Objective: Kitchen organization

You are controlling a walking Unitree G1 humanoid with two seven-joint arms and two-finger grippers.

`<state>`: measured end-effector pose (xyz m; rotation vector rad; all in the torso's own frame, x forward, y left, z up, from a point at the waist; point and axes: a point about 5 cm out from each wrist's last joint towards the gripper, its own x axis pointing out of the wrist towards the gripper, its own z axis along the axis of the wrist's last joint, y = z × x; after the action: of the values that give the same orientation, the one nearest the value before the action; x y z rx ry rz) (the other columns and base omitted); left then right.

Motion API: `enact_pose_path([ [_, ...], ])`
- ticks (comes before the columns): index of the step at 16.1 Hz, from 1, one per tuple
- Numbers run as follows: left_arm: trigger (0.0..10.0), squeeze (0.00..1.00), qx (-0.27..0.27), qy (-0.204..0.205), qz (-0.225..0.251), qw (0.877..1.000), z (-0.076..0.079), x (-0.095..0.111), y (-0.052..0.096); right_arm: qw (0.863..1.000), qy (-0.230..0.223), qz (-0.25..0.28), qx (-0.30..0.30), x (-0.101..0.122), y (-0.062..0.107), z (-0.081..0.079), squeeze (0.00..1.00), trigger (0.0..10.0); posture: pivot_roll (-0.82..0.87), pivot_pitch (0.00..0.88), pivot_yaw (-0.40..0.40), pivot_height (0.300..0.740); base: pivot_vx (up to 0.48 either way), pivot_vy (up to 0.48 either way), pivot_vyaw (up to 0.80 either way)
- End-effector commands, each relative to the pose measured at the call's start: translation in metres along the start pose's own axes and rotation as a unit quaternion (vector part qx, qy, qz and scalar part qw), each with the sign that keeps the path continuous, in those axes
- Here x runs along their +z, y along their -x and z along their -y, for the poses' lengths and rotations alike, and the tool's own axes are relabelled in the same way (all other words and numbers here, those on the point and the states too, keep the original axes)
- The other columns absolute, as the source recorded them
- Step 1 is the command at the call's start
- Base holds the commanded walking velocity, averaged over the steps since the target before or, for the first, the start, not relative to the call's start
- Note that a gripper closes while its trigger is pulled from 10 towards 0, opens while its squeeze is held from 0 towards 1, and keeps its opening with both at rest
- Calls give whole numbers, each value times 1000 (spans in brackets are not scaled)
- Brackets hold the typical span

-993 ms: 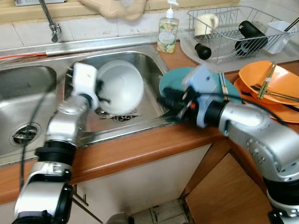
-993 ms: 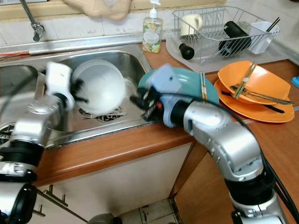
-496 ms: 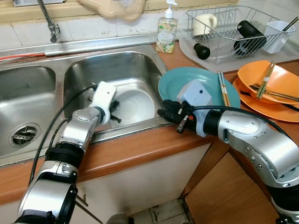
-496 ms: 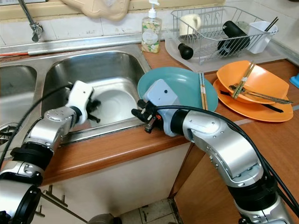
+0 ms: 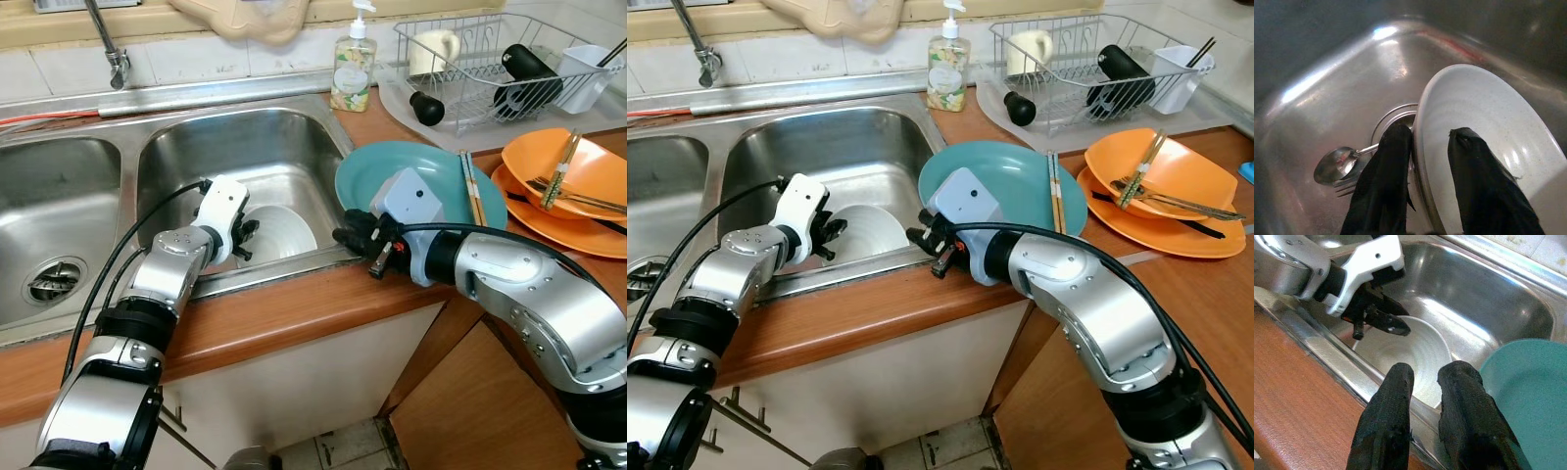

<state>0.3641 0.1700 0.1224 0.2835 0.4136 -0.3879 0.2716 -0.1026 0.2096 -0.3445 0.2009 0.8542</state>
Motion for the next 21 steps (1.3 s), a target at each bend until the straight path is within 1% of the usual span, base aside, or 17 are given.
enact_pose_path([
  [1,10000,1000,7,-11,25,1000,-5,8,4,998,-19,-10,-58,1,3,17,0,10000,-37,0,44,740,0,0,0],
  [2,10000,1000,8,-14,47,999,-7,11,7,994,-44,-16,-101,-1,3,28,0,10000,-37,0,44,740,0,0,0],
  [3,10000,1000,13,-21,80,996,-9,16,11,987,-72,-19,-145,-2,5,40,545,10000,-36,0,42,740,0,0,0],
  [4,10000,1000,15,-24,93,995,-10,18,13,984,-77,-18,-158,-2,6,44,820,10000,-36,0,42,740,0,0,0],
  [5,10000,1000,17,-29,133,991,-11,23,19,978,-86,-17,-188,-1,8,52,1000,10000,-36,0,42,740,0,0,0],
  [7,10000,1000,21,-28,167,985,-13,28,25,970,-97,-23,-221,-2,11,60,1000,10000,-35,0,39,740,0,0,0],
  [8,10000,1000,19,-26,187,982,-12,31,29,964,-105,-32,-243,-5,13,64,1000,10000,-35,0,38,740,0,0,0],
  [9,10000,1000,17,-26,207,978,-12,34,35,953,-122,-47,-273,-9,14,70,1000,10000,-34,0,36,740,0,0,0],
  [12,10000,1000,-4,-14,242,970,-8,38,47,933,-152,-73,-319,-15,17,80,1000,10000,-32,0,35,740,0,0,0],
  [13,10000,1000,-4,-14,242,970,-8,38,47,933,-152,-73,-319,-15,17,80,1000,10000,-32,0,35,740,0,0,0],
  [14,10000,1000,-29,-9,253,967,-4,37,53,924,-159,-81,-338,-17,17,84,1000,10000,-30,0,33,740,0,0,0],
  [16,10000,1000,-109,-2,260,959,13,35,68,909,-168,-100,-369,-18,17,91,1000,10000,-28,0,34,740,0,0,0],
  [17,10000,863,-136,0,260,956,18,35,74,903,-172,-114,-377,-19,17,93,0,10000,-26,0,32,740,0,0,0],
  [18,10000,702,-157,1,259,953,22,34,79,901,-175,-119,-379,-20,17,94,0,10000,-25,0,31,740,0,0,0],
  [19,10000,0,-193,7,259,946,28,35,88,895,-179,-121,-390,-19,17,97,0,10000,-21,0,26,740,0,0,0],
  [21,10000,0,-225,3,249,942,34,34,96,895,-186,-143,-380,-23,13,96,0,10000,-20,0,25,740,0,0,0],
])
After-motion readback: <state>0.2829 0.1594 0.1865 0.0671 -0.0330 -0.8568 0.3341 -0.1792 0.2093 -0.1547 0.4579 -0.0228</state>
